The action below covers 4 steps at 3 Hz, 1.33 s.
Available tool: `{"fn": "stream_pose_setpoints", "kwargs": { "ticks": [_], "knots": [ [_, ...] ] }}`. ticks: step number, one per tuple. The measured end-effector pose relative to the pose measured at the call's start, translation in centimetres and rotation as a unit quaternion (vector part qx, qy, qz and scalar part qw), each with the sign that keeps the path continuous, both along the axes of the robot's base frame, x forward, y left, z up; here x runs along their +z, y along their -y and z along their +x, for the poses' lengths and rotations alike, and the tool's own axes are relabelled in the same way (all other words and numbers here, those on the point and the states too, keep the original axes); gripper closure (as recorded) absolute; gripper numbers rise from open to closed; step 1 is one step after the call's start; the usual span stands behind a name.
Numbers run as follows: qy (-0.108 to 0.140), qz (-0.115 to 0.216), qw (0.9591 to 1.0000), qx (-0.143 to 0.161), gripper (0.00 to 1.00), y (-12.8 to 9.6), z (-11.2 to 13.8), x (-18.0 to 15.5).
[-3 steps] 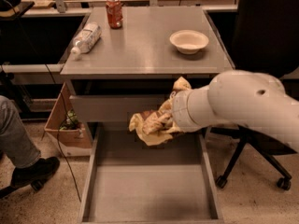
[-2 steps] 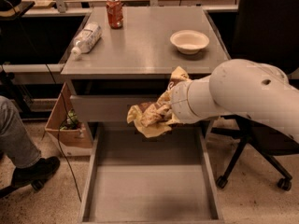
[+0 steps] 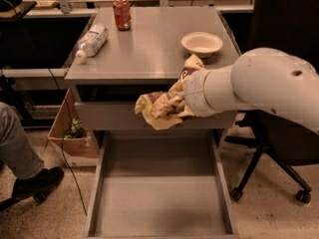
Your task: Pick brown chip bag from middle drawer and place on counter
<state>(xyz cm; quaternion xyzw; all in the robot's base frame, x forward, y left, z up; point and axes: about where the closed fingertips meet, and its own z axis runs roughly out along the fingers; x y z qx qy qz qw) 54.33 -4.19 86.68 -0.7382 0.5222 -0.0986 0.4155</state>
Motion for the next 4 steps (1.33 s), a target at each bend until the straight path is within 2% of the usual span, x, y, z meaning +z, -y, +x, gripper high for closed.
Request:
{"fn": "stream_pose_setpoints", "kwargs": {
  "ticks": [1, 2, 3, 4],
  "knots": [
    [0.029, 0.012, 0.9994, 0.011, 1.0, -0.5, 4.0, 2.7],
    [0.06, 0.031, 0.9967, 0.045, 1.0, -3.1, 11.1, 5.0],
    [0.077, 0.041, 0.9941, 0.065, 1.0, -5.0, 15.4, 6.3],
    [0.079, 0.053, 0.9924, 0.078, 1.0, -7.0, 19.3, 5.6]
  ]
}}
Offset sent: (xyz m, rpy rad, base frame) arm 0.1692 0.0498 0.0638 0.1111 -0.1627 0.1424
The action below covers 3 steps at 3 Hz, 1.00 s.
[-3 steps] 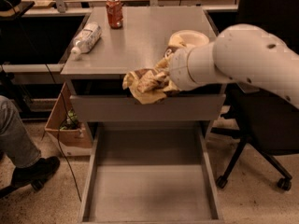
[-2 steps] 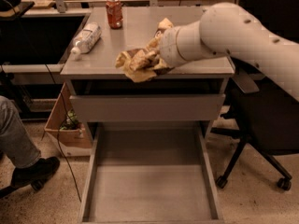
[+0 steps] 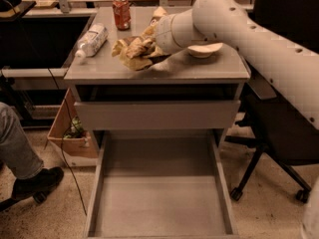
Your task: Pick brown chip bag from middle drawer and place on counter
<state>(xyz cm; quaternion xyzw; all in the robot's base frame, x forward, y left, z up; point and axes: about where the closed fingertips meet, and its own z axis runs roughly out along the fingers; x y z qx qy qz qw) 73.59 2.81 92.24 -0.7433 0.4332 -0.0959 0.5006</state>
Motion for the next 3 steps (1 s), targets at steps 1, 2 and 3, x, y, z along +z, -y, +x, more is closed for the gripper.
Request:
{"fn": "stream_pose_setpoints", "kwargs": {
  "ticks": [1, 2, 3],
  "knots": [
    [-0.008, 0.016, 0.9998, 0.006, 0.86, -1.8, 2.9, -1.6],
    [-0.012, 0.034, 0.9993, 0.013, 0.68, -3.6, 4.6, -2.8],
    [-0.02, 0.039, 0.9989, 0.018, 0.45, -4.6, 5.4, -3.8]
  ]
}}
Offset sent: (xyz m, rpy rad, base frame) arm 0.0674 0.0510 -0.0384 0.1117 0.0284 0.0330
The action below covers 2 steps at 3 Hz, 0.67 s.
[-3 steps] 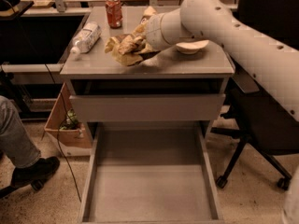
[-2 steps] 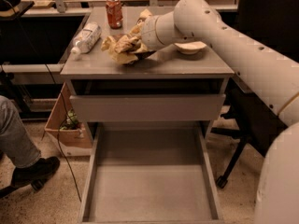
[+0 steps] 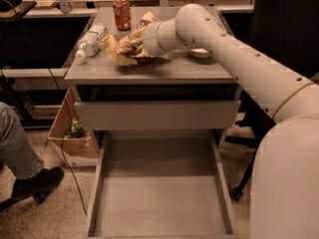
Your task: Pick brown chip bag from middle drawer and place on counter
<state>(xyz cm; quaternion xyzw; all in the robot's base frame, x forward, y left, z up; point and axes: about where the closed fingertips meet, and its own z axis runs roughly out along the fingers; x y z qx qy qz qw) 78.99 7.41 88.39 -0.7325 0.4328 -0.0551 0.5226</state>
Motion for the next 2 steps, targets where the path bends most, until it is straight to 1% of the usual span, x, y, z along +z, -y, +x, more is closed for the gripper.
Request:
{"fn": "stream_pose_setpoints", "kwargs": {
  "ticks": [1, 2],
  "knots": [
    [-0.009, 0.0, 1.0, 0.003, 0.22, -0.48, 0.33, -0.63],
    [-0.015, 0.0, 0.9998, 0.012, 0.01, -1.06, 0.07, -0.28]
  ]
}}
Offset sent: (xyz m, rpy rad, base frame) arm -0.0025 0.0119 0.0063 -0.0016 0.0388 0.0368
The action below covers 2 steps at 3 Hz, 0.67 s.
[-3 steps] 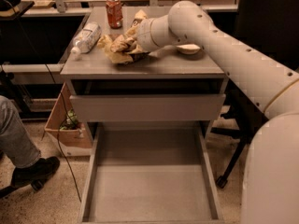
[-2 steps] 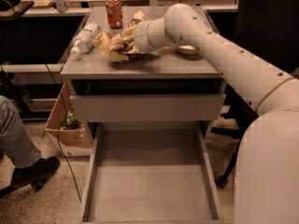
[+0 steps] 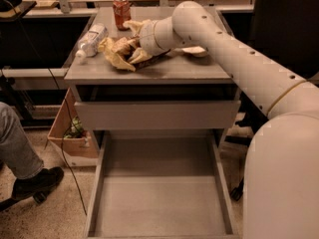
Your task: Pick brown chip bag from middle drawer and place on counter
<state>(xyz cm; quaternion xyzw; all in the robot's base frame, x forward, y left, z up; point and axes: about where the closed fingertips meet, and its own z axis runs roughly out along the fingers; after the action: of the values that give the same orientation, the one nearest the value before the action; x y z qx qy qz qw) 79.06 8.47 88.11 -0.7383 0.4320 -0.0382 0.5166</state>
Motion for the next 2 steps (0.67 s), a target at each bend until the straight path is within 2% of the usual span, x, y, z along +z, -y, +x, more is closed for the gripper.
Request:
{"fn": "stream_pose_setpoints", "kwargs": {
  "ticks": [2],
  "knots": [
    [-0.008, 0.011, 0.9999, 0.01, 0.0, -0.25, -0.72, 1.27]
  ]
}}
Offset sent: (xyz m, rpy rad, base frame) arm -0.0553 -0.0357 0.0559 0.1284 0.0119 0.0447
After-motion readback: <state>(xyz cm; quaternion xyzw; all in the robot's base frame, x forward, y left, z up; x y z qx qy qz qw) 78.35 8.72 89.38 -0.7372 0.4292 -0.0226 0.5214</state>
